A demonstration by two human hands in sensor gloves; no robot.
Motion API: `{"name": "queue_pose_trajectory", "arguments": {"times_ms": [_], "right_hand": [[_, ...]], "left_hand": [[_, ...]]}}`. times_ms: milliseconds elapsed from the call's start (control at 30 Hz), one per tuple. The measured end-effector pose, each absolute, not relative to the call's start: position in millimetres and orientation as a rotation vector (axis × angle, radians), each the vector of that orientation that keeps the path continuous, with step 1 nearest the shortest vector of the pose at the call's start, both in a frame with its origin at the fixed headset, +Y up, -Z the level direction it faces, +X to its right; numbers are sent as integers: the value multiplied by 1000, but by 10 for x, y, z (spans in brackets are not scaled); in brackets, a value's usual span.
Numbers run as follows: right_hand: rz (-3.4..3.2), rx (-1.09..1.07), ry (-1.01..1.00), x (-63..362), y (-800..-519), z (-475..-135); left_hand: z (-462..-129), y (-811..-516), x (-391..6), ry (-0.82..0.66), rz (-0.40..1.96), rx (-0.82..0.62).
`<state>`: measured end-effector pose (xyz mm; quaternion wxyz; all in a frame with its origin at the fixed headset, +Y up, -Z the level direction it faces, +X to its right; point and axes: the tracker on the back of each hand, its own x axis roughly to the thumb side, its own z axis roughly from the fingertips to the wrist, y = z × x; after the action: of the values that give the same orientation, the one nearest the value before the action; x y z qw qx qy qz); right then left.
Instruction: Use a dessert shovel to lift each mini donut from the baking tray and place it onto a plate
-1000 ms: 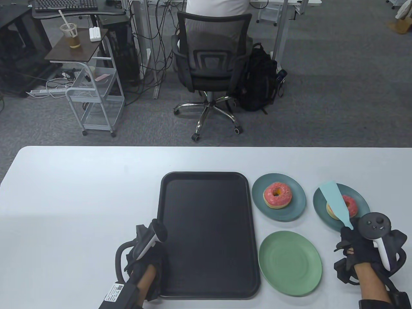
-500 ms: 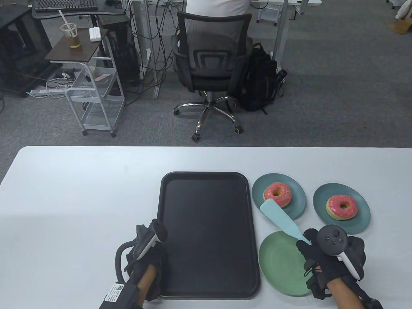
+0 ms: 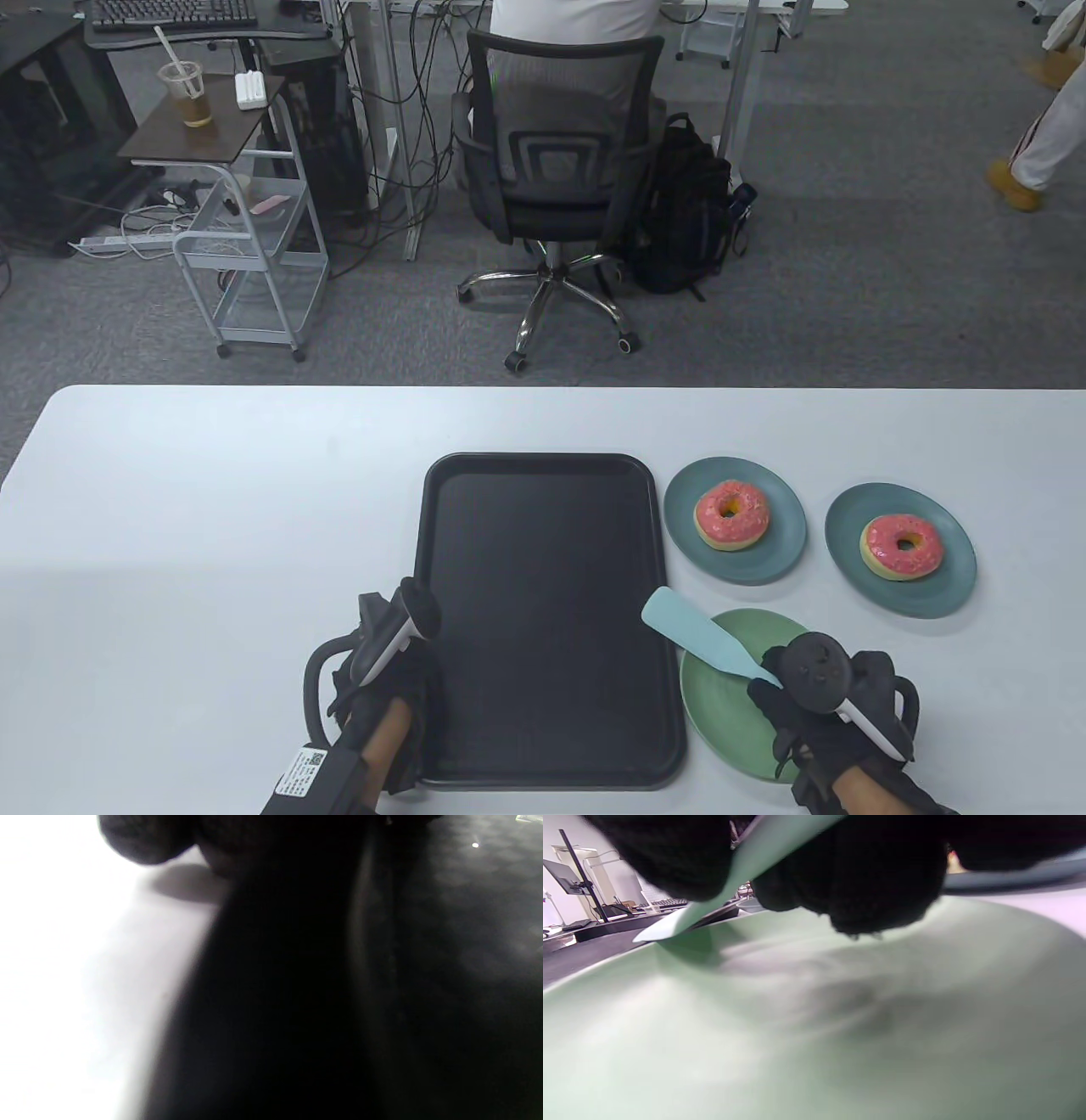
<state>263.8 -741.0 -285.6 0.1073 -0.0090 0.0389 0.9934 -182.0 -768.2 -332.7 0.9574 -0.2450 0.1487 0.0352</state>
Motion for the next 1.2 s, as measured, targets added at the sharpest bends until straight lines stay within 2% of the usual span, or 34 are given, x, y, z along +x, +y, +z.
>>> {"name": "queue_pose_trajectory", "arguments": {"times_ms": [400,900,1067,1200], "right_hand": [[3114,-1,114,2561,-7540,-2835],[3186,-24,117,2517,-7530,-2808],[3139,-74,94,2545,-7433,-2818],[3109,-97,17,2490,-7287,-2820]], "left_hand": [[-3327,-7682,-1821,302,72,-497],[-3329,-7684,-1864,289,111,-490],[-3321,-7649,-2027,303,253,-427],[-3284,-7485,-2148,342,272,-307]]}}
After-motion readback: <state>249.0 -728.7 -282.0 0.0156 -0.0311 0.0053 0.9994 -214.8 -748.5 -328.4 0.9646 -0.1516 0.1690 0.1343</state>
